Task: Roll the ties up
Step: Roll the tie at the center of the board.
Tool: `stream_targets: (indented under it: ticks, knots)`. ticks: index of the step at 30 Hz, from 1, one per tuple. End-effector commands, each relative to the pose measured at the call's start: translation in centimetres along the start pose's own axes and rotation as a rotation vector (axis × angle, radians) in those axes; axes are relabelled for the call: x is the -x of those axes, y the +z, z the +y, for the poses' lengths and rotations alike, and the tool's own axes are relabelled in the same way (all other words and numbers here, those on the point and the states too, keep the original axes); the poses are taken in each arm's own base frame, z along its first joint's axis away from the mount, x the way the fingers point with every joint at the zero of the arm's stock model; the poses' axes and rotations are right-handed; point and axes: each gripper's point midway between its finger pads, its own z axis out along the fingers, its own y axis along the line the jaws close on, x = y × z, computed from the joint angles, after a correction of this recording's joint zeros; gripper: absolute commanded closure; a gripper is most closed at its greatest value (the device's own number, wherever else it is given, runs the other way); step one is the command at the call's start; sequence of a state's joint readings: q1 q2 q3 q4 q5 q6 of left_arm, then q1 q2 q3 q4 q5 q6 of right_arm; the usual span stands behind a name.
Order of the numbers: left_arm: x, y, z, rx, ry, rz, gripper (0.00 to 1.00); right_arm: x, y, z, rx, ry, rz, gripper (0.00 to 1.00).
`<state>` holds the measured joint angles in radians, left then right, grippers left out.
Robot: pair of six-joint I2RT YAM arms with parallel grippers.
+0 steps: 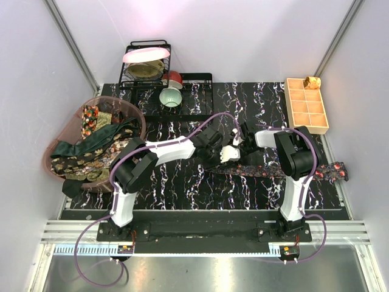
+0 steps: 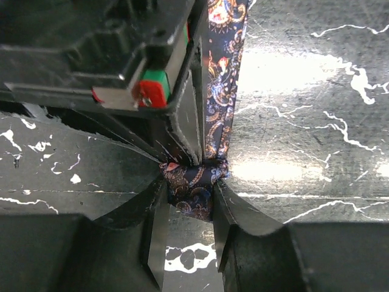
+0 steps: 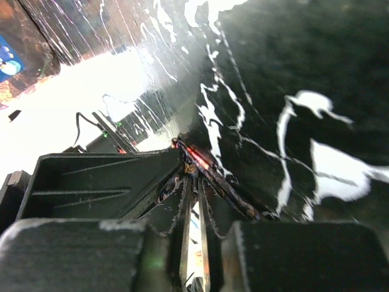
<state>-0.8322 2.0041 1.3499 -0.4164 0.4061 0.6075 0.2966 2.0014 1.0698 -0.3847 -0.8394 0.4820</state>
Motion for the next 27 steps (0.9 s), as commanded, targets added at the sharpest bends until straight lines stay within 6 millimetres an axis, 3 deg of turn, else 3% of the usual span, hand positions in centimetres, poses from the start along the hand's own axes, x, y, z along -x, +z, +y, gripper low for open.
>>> stream_targets:
  ticks: [1, 4, 8, 15, 20, 27]
  knots:
    - [-6.7, 1.9, -0.3, 0.016, -0.014, 0.248, 0.73, 0.2, -2.6, 2.9, 0.105, -0.009, -0.027, 0.79]
    - [-6.5, 1.6, -0.3, 0.022, 0.009, 0.285, 0.73, 0.7, -4.1, 3.1, 0.128, -0.013, -0.051, 0.76]
    - [-7.0, 0.9, -0.9, -0.010, 0.005, 0.331, 0.73, 0.2, -4.5, 3.2, 0.144, -0.046, -0.051, 0.69]
    - [-7.6, -0.2, -1.9, -0.055, -0.014, 0.387, 0.71, 0.4, -3.4, 2.9, 0.179, -0.036, -0.052, 0.66]
    - [-8.5, -1.2, -2.7, -0.074, -0.028, 0.438, 0.70, 0.3, -2.8, 3.8, 0.197, -0.045, -0.043, 0.66]
    - [-7.6, -0.8, -2.3, -0.063, -0.053, 0.407, 0.69, -0.4, -0.6, 4.6, 0.208, -0.062, -0.016, 0.66]
